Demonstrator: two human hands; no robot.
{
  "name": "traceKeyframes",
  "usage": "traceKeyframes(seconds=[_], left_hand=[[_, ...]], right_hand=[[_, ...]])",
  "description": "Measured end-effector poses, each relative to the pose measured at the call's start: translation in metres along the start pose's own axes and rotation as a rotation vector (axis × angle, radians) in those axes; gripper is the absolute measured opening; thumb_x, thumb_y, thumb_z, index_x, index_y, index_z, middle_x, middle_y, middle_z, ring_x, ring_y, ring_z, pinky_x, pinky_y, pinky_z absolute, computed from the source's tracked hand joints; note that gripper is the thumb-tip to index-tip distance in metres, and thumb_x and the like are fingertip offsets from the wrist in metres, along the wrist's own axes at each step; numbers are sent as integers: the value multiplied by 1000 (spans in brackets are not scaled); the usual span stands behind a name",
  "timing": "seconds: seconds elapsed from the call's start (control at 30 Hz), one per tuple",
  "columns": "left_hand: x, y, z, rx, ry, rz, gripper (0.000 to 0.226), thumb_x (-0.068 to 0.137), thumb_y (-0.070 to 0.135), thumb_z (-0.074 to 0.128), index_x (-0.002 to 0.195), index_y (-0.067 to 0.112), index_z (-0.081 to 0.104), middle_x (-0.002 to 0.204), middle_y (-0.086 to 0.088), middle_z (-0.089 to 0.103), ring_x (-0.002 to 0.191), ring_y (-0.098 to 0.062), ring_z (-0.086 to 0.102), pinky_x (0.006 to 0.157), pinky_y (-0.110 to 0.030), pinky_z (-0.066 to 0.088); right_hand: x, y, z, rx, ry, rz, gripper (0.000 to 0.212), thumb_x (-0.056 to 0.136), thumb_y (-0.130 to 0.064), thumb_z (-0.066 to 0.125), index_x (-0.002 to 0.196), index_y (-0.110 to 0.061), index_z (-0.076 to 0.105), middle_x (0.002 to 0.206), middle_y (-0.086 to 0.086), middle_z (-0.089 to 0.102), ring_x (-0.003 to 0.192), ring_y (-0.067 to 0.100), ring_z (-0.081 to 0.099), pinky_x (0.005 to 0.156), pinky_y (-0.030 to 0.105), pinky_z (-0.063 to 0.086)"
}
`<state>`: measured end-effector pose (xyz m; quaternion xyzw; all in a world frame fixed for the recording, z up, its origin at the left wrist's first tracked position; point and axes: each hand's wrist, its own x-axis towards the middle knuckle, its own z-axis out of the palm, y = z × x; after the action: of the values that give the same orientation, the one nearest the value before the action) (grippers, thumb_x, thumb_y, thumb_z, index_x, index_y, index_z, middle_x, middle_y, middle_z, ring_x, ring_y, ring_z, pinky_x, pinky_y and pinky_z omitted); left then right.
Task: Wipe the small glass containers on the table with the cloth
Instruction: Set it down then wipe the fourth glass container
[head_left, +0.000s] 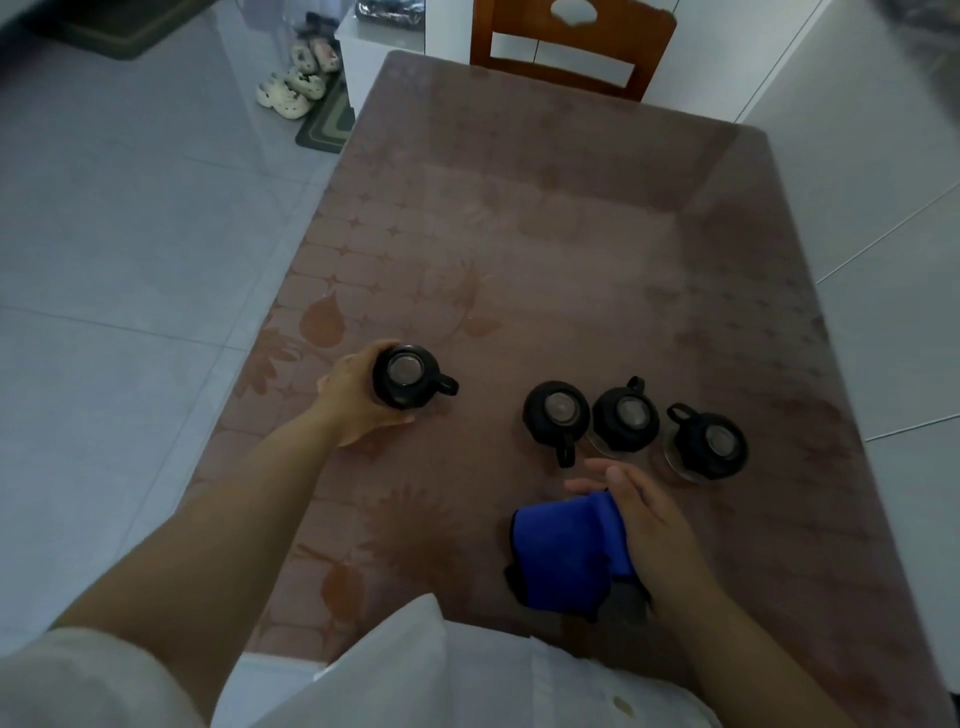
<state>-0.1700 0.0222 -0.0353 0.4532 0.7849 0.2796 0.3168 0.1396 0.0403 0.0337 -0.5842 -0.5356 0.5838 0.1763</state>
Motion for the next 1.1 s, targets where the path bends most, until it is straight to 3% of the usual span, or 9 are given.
traceKeyframes(seconds=[0.07, 0.17, 0.23, 0.4, 0.5, 0.63, 0.83, 0.97, 1.1], left_hand=[[-4, 5, 3, -89, 18, -30, 82, 53, 31, 92, 124, 22, 52, 120, 0, 62, 113, -20, 56, 98, -37, 44], [-10, 10, 7, -210, 8, -87, 83, 46, 44, 91, 116, 27, 50, 118, 3, 60, 112, -22, 57, 99, -43, 47], [-18, 16, 9, -294, 13, -86, 76, 54, 31, 92, 116, 24, 48, 118, 2, 56, 112, -22, 55, 98, -42, 46], [-42, 41, 9, -466, 34, -101, 61, 69, 18, 83, 115, 23, 44, 111, 7, 53, 103, -13, 50, 77, -17, 41], [-55, 55, 8, -535, 40, -106, 59, 71, 20, 81, 116, 26, 43, 105, 14, 53, 94, -5, 51, 79, -20, 39], [-73, 73, 10, -615, 40, -96, 53, 75, 20, 78, 115, 26, 44, 100, 21, 51, 89, 7, 48, 72, -13, 39], [-95, 90, 30, -642, -37, -105, 54, 69, 36, 80, 109, 33, 44, 104, 17, 54, 97, -3, 53, 83, -23, 45], [-101, 101, 44, -448, 70, -90, 68, 46, 64, 79, 100, 48, 40, 115, 11, 55, 113, -18, 52, 99, -45, 47], [-111, 125, 52, -394, 174, 15, 67, 57, 42, 82, 102, 41, 33, 97, 29, 42, 115, -18, 41, 104, -43, 38]], right_hand=[[-1, 0, -1, -5, -5, -5, 27, 95, -37, 37, 105, -24, 59, 96, -4, 73, 89, 12, 68, 88, 42, 53], [-2, 0, -3, -7, -5, -12, 27, 95, -36, 37, 105, -24, 59, 98, -3, 72, 92, 13, 68, 88, 42, 53], [-2, 1, -2, 3, 0, -8, 26, 95, -36, 37, 103, -25, 59, 97, -4, 72, 92, 13, 67, 88, 41, 52], [-3, 0, 2, 9, -18, -8, 28, 95, -37, 37, 104, -24, 59, 97, -4, 72, 95, 15, 66, 89, 41, 51], [-5, -1, 2, 14, -23, -25, 28, 94, -39, 38, 104, -26, 60, 95, -5, 73, 92, 14, 67, 87, 40, 52], [-5, -1, -1, 7, -21, -57, 28, 94, -40, 38, 102, -27, 61, 93, -10, 74, 92, 11, 68, 90, 41, 51], [-9, -14, -8, 49, 29, -148, 29, 96, -38, 37, 102, -26, 62, 93, -5, 75, 91, 17, 68, 80, 37, 53], [-7, -38, 0, 124, 179, -231, 32, 98, -38, 32, 109, -20, 57, 97, -6, 66, 86, 13, 63, 68, 28, 51], [-12, -49, 15, 183, 131, -268, 28, 95, -46, 35, 112, -28, 47, 106, -6, 55, 89, 12, 59, 71, 28, 51]])
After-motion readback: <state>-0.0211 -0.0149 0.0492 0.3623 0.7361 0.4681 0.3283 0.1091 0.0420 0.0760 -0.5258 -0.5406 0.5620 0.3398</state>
